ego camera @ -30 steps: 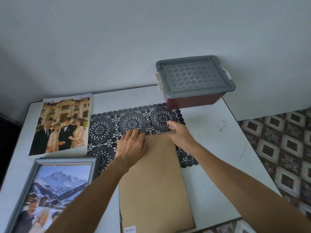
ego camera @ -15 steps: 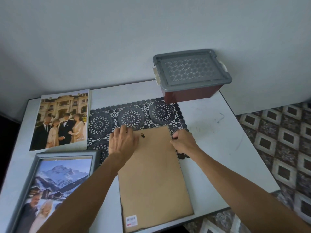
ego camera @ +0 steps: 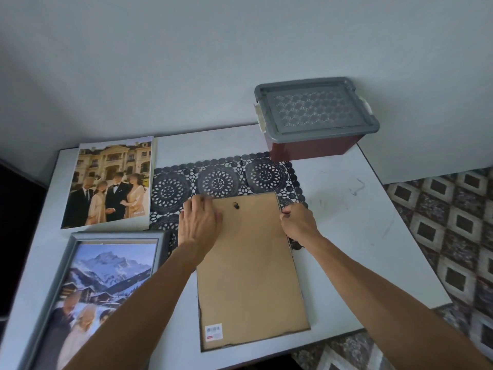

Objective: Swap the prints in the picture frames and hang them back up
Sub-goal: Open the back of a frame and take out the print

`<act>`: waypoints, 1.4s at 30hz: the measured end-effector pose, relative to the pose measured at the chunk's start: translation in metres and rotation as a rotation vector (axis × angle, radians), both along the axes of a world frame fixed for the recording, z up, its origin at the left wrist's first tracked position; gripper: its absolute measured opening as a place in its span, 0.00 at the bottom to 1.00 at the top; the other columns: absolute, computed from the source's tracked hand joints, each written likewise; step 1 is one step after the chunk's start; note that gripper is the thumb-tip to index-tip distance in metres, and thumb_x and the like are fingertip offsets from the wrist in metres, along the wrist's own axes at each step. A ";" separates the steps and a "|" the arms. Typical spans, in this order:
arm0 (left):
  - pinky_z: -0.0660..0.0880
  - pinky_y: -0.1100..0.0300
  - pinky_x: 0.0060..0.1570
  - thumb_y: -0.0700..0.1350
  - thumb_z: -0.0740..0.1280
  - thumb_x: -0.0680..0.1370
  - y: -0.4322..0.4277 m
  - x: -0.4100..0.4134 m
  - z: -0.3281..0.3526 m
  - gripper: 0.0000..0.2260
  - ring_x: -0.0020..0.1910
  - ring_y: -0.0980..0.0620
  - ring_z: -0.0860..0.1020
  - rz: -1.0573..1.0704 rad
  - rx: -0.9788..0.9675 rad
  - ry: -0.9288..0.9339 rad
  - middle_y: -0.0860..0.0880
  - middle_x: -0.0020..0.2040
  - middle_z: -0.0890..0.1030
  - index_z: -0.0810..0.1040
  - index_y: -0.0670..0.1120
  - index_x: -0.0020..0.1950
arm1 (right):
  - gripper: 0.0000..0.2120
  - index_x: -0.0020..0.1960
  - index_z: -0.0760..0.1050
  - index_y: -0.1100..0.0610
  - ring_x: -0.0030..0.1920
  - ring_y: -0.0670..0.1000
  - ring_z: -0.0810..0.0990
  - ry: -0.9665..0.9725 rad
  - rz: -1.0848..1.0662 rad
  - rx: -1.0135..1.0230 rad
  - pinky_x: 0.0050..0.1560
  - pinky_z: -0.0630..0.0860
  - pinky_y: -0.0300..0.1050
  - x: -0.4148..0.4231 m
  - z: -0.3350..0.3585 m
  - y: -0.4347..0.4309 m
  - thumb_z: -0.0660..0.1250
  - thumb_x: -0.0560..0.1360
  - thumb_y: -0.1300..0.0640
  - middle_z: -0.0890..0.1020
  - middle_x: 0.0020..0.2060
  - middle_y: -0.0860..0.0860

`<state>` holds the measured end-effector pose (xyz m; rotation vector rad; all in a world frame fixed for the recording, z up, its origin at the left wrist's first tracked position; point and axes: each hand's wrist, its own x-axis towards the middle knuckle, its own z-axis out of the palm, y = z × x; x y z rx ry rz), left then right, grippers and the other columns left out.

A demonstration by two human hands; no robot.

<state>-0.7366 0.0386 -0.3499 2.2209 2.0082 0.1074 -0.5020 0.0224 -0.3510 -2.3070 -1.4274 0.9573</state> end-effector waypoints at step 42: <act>0.73 0.54 0.39 0.43 0.67 0.80 0.039 -0.022 0.018 0.10 0.38 0.49 0.71 0.392 -0.548 -0.870 0.44 0.41 0.73 0.73 0.38 0.54 | 0.10 0.52 0.83 0.63 0.51 0.57 0.83 -0.160 0.543 0.147 0.58 0.77 0.51 0.022 0.016 0.052 0.63 0.80 0.62 0.85 0.50 0.57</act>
